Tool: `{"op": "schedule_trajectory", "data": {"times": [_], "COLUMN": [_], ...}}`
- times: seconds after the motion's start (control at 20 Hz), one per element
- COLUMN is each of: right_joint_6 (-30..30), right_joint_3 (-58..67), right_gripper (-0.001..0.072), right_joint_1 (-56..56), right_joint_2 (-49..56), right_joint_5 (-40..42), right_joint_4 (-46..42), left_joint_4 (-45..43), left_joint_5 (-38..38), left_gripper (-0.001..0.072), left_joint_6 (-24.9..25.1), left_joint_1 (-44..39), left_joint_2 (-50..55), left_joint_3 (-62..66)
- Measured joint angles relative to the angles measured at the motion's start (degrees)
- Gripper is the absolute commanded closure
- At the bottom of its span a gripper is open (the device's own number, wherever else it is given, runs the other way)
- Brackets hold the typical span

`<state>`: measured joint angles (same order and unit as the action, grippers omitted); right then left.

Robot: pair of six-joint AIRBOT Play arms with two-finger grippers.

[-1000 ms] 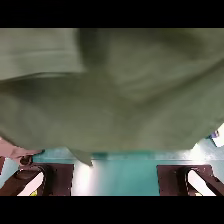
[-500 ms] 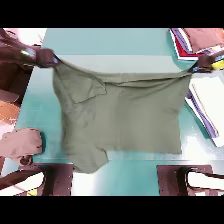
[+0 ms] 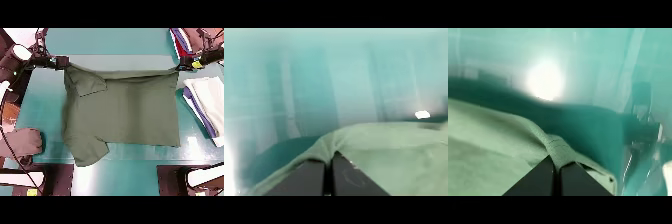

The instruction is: Fold the shirts.

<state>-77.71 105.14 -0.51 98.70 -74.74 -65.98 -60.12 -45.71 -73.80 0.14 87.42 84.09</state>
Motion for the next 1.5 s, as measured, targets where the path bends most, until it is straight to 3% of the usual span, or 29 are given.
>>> {"op": "schedule_trajectory", "data": {"times": [0.4, 0.75, 0.8, 0.85, 0.9, 0.95, 1.0, 1.25, 1.3, 1.35, 1.5], "right_joint_6": [0.0, 0.0, 0.0, 0.0, -0.1, -0.2, -0.4, -0.5, -0.4, -0.4, -0.3], "right_joint_3": [-5.2, -20.1, -22.0, -23.7, -24.8, -25.5, -25.7, -28.2, -29.7, -31.4, -36.3], "right_gripper": [0.0695, 0.0684, 0.0547, 0.0334, 0.0320, 0.0320, 0.0320, 0.0319, 0.0308, 0.0240, 0.0236], "right_joint_1": [1.2, -0.2, -0.3, -0.3, -0.2, 0.1, 0.5, 4.7, 5.7, 6.9, 9.8], "right_joint_2": [0.6, -3.8, -4.5, -5.1, -5.5, -5.8, -6.1, -11.1, -13.0, -15.1, -20.7], "right_joint_5": [-2.5, 0.8, 1.3, 1.4, 1.4, 1.1, 0.3, -7.0, -7.3, -7.2, -5.2], "right_joint_4": [-0.3, -0.2, -0.2, -0.2, -0.1, 0.2, 0.3, 1.8, 2.0, 2.1, 2.7], "left_joint_4": [2.1, 2.3, 2.0, 1.6, 1.4, 1.1, 0.9, -0.2, -0.9, -1.5, -2.8], "left_joint_5": [-8.9, -13.0, -13.5, -13.9, -14.4, -14.9, -15.7, -24.2, -25.6, -26.9, -29.4], "left_gripper": [0.0676, 0.0654, 0.0398, 0.0104, 0.0113, 0.0213, 0.0222, 0.0222, 0.0222, 0.0222, 0.0222], "left_joint_6": [9.3, 11.1, 10.6, 9.4, 8.3, 7.1, 6.2, 2.7, 1.7, 0.6, -3.1], "left_joint_1": [4.0, 4.3, 4.3, 4.4, 4.5, 4.5, 4.6, 7.7, 8.1, 8.2, 8.7], "left_joint_2": [0.9, 0.9, 0.9, 0.9, 0.9, 0.9, 0.9, -5.8, -8.6, -11.8, -21.3], "left_joint_3": [-3.0, -10.8, -11.2, -11.5, -11.8, -11.8, -11.8, -15.6, -18.3, -21.6, -32.5]}}
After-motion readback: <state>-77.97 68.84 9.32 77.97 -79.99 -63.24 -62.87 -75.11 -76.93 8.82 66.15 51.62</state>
